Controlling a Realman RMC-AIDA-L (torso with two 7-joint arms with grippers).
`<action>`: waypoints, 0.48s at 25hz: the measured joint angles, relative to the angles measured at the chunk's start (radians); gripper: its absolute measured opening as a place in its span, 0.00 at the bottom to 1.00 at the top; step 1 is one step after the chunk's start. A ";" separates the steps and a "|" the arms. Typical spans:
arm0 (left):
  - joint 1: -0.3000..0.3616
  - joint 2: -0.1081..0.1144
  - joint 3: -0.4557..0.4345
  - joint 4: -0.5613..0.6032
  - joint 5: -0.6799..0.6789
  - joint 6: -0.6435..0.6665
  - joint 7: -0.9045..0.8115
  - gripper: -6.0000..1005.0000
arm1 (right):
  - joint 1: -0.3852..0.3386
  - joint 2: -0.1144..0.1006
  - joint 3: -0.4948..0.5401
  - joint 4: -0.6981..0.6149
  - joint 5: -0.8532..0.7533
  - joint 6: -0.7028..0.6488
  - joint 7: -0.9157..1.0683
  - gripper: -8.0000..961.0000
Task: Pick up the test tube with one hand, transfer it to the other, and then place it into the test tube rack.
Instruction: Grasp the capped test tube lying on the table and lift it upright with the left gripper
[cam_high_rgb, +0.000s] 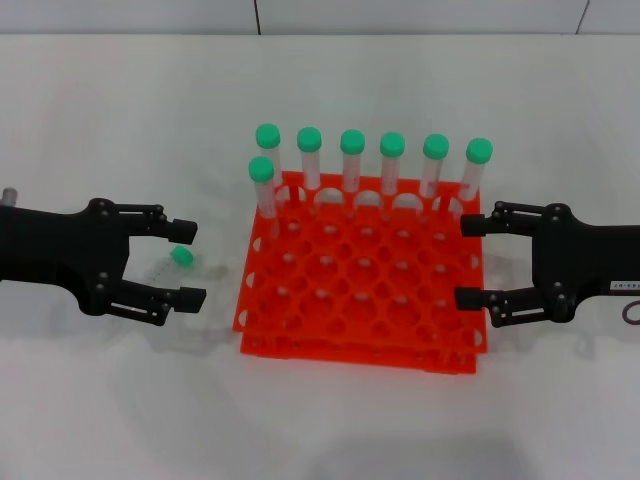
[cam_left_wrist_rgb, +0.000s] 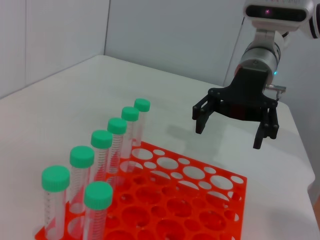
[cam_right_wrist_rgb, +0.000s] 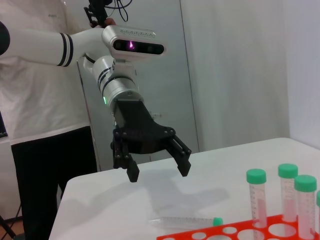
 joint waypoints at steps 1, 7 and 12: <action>0.000 0.000 0.000 0.000 0.000 0.000 -0.001 0.87 | 0.000 0.000 0.000 0.000 0.001 0.001 0.000 0.90; 0.000 0.000 0.000 0.001 0.000 -0.001 -0.006 0.86 | 0.000 0.000 0.001 0.000 0.002 0.007 -0.002 0.90; 0.000 -0.001 -0.001 0.001 0.000 -0.001 -0.009 0.85 | 0.000 0.000 0.003 0.000 0.002 0.011 -0.002 0.90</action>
